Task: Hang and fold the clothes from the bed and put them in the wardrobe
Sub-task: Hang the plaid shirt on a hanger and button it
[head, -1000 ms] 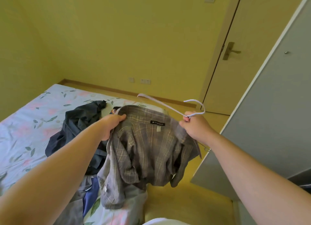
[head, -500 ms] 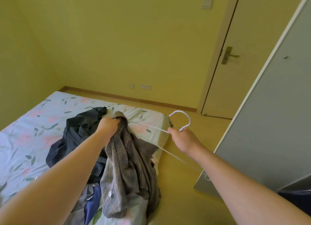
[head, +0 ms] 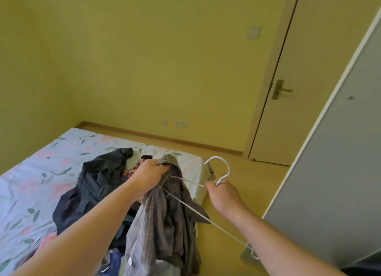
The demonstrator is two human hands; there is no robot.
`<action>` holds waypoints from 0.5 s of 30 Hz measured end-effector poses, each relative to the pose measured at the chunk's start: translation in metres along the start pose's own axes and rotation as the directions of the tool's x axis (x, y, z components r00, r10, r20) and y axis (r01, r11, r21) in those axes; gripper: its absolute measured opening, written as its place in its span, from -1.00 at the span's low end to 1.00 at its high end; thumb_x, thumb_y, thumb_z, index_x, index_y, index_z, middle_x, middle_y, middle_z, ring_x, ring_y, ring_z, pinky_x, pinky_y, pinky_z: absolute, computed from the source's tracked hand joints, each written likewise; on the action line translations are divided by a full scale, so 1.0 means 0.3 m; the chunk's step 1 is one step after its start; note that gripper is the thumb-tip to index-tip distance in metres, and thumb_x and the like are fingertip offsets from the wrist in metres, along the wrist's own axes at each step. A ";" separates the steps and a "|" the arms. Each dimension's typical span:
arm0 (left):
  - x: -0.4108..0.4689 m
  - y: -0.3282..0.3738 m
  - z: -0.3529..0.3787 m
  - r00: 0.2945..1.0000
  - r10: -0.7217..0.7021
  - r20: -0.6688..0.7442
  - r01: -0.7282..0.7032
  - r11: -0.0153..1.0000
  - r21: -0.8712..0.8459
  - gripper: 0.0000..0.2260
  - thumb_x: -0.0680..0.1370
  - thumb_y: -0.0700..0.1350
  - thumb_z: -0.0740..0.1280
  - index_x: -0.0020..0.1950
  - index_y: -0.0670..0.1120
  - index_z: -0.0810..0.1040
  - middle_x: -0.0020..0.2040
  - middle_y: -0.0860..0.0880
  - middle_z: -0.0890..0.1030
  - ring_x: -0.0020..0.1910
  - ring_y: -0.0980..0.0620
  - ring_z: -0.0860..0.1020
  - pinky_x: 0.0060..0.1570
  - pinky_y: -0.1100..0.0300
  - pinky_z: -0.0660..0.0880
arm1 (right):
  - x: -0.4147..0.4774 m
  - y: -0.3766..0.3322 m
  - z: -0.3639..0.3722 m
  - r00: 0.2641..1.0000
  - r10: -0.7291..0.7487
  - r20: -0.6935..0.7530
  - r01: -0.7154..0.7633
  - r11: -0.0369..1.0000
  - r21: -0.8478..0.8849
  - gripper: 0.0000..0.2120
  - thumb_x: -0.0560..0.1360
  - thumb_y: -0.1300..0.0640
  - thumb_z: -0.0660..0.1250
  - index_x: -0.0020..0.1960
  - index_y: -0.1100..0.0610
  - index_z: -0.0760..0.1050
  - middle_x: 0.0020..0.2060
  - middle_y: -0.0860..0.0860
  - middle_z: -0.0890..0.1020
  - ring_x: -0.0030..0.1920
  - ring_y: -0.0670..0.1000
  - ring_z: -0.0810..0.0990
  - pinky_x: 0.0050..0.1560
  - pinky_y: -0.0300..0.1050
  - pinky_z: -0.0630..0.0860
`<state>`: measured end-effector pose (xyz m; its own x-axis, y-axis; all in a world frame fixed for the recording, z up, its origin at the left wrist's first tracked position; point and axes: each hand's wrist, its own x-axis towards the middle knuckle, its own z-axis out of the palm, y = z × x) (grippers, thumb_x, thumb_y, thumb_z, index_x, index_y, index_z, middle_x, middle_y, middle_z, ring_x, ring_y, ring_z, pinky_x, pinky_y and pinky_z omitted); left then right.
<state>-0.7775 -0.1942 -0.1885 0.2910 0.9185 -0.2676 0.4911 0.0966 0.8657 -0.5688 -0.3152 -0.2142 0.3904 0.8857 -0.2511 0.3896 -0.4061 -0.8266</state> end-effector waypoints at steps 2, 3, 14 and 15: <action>-0.032 0.043 0.030 0.997 0.035 0.075 -0.036 0.999 0.019 -0.76 0.63 -0.09 0.32 -0.09 -0.25 0.63 -0.16 -0.25 0.68 -0.22 -0.18 0.64 -0.16 0.09 0.49 | -0.005 -0.013 0.020 0.999 -0.042 -0.033 0.042 0.999 0.007 -0.71 0.55 0.03 0.20 -0.31 0.09 0.30 -0.51 -0.05 0.38 -0.47 0.00 0.32 -0.46 -0.12 0.19; -0.053 0.068 0.046 0.992 0.063 0.106 -0.068 0.997 0.048 -0.77 0.63 -0.10 0.33 -0.13 -0.20 0.65 -0.18 -0.19 0.70 -0.22 -0.12 0.65 -0.19 0.13 0.50 | -0.008 -0.018 0.029 0.997 -0.067 -0.048 0.069 0.997 0.029 -0.76 0.56 0.02 0.20 -0.23 0.11 0.36 -0.49 -0.05 0.44 -0.45 0.00 0.39 -0.43 -0.11 0.23; -0.150 0.246 0.148 0.864 0.414 0.288 -0.495 0.587 0.641 -0.72 0.47 0.23 0.13 0.00 0.18 0.56 -0.11 0.11 0.55 0.12 -0.01 0.29 0.17 -0.02 0.17 | -0.056 -0.104 0.011 0.985 -0.104 -0.137 0.165 0.803 0.572 -0.86 0.36 0.00 0.16 -0.28 -0.04 0.48 -0.50 -0.06 0.36 -0.49 -0.02 0.27 -0.45 -0.22 0.18; -0.144 0.247 0.153 0.847 0.439 0.300 -0.517 0.546 0.659 -0.67 0.47 0.27 0.12 0.04 0.19 0.56 -0.10 0.14 0.55 0.16 0.00 0.28 0.24 -0.03 0.15 | -0.061 -0.104 0.007 0.987 -0.106 -0.119 0.157 0.780 0.605 -0.88 0.35 0.02 0.17 -0.32 -0.01 0.43 -0.49 -0.01 0.33 -0.51 -0.02 0.25 -0.49 -0.26 0.16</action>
<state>-0.7158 -0.2442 -0.1322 0.7087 0.7050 0.0268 0.6587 -0.6748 0.3328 -0.5900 -0.3183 -0.1849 0.4436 0.8907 -0.0997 -0.1395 -0.0413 -0.9894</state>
